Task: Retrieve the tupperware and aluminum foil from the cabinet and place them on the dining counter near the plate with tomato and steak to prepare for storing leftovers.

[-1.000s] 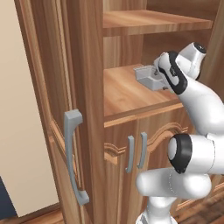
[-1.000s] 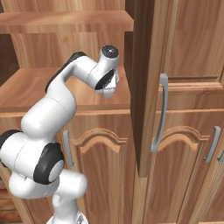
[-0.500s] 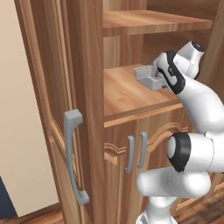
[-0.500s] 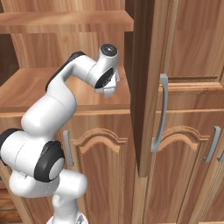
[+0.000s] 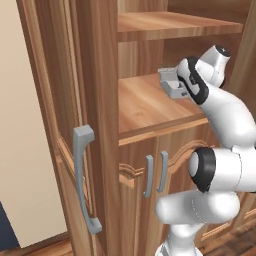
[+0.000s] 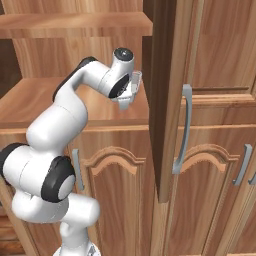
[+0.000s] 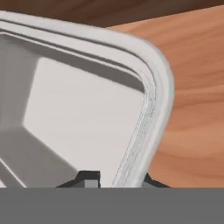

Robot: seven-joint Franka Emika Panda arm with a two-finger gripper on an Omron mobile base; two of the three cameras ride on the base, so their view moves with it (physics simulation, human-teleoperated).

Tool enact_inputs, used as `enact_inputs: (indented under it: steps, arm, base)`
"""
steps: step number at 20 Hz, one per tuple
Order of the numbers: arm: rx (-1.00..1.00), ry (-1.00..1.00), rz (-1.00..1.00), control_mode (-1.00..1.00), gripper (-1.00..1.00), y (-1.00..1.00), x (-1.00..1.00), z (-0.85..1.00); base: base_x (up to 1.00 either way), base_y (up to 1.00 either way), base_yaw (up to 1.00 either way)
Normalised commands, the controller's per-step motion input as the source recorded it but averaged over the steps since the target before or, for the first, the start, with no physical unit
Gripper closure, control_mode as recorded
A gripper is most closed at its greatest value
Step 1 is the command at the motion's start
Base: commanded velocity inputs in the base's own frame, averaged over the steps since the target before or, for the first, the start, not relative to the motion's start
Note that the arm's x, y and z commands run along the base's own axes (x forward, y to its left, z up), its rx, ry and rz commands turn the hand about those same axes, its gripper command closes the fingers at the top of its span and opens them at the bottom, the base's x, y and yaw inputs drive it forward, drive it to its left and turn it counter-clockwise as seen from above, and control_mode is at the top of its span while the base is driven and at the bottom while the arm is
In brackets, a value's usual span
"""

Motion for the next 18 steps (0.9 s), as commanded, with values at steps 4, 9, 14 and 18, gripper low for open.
enact_inputs:
  steps: [4, 9, 14, 18]
  arm:
    - [0.00, 0.00, 0.00, -1.00, 1.00, 0.00, 0.00, 0.00]
    - [0.00, -0.12, 0.00, -1.00, 1.00, 0.00, -0.33, -0.07]
    - [0.00, -0.20, 0.02, -1.00, 1.00, 0.05, -0.65, -0.01]
    - [-0.10, -0.01, 0.13, -1.00, 1.00, 0.23, -0.99, 0.23]
  base:
    - [0.00, 0.00, 0.00]
    - [0.00, 0.00, 0.00]
    - [0.00, 0.00, 0.00]
    - [0.00, 0.00, 0.00]
